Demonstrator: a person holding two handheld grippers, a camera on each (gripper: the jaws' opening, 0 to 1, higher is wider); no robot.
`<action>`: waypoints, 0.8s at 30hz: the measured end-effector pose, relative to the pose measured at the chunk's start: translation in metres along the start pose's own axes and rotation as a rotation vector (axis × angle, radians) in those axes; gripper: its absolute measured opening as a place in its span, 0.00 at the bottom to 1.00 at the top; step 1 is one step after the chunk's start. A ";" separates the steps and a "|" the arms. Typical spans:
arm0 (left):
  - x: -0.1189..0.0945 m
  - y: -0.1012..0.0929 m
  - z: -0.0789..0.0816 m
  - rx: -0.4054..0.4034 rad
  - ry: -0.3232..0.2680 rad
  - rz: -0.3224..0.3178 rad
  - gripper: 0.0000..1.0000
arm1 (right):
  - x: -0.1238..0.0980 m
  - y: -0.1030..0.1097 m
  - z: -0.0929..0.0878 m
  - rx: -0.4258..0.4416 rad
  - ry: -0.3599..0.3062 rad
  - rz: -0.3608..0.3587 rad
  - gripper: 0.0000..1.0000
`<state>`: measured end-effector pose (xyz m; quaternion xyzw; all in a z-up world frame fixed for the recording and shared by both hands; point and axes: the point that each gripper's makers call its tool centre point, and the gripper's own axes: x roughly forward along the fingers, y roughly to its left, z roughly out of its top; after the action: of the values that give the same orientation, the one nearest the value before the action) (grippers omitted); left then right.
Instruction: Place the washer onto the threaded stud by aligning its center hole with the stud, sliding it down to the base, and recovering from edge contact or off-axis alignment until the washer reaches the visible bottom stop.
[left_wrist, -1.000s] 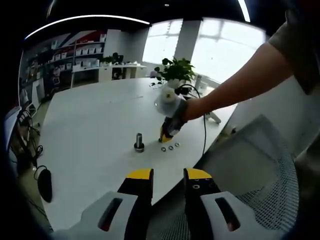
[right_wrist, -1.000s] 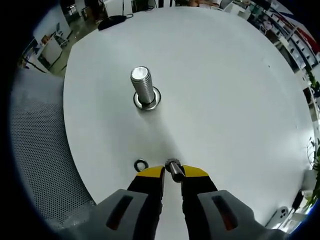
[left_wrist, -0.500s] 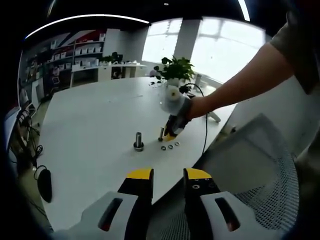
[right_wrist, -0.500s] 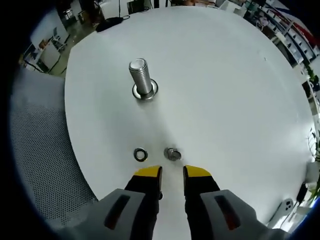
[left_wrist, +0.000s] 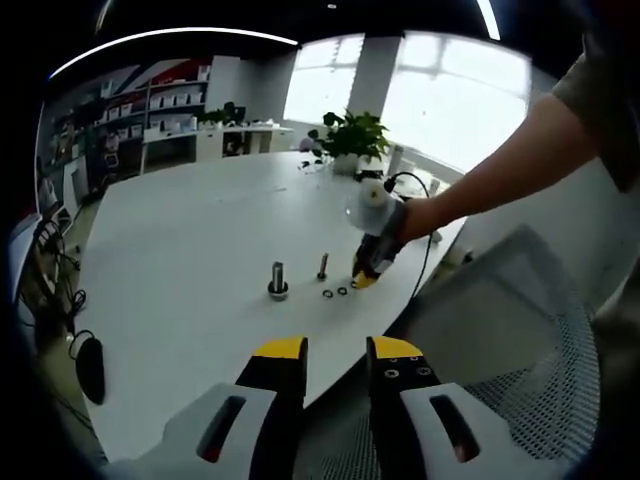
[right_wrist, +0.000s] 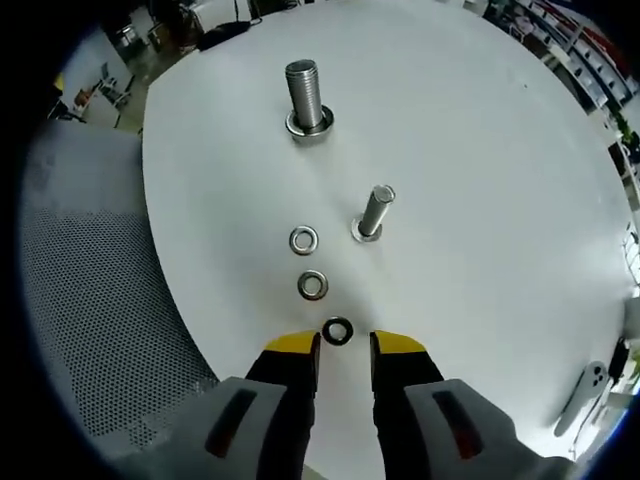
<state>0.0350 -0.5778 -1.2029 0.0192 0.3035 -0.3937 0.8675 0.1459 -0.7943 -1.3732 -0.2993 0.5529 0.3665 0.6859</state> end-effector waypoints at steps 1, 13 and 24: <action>0.000 0.001 0.000 -0.003 0.001 0.003 0.21 | 0.000 0.000 0.000 0.002 -0.004 -0.001 0.22; 0.000 0.001 -0.002 0.002 0.012 0.008 0.21 | 0.001 0.002 0.001 -0.022 -0.014 -0.006 0.21; 0.001 0.005 -0.004 -0.012 0.024 0.027 0.21 | 0.004 0.003 0.004 0.002 0.024 -0.008 0.16</action>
<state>0.0366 -0.5736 -1.2078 0.0229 0.3158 -0.3796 0.8693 0.1461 -0.7892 -1.3762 -0.3055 0.5603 0.3594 0.6808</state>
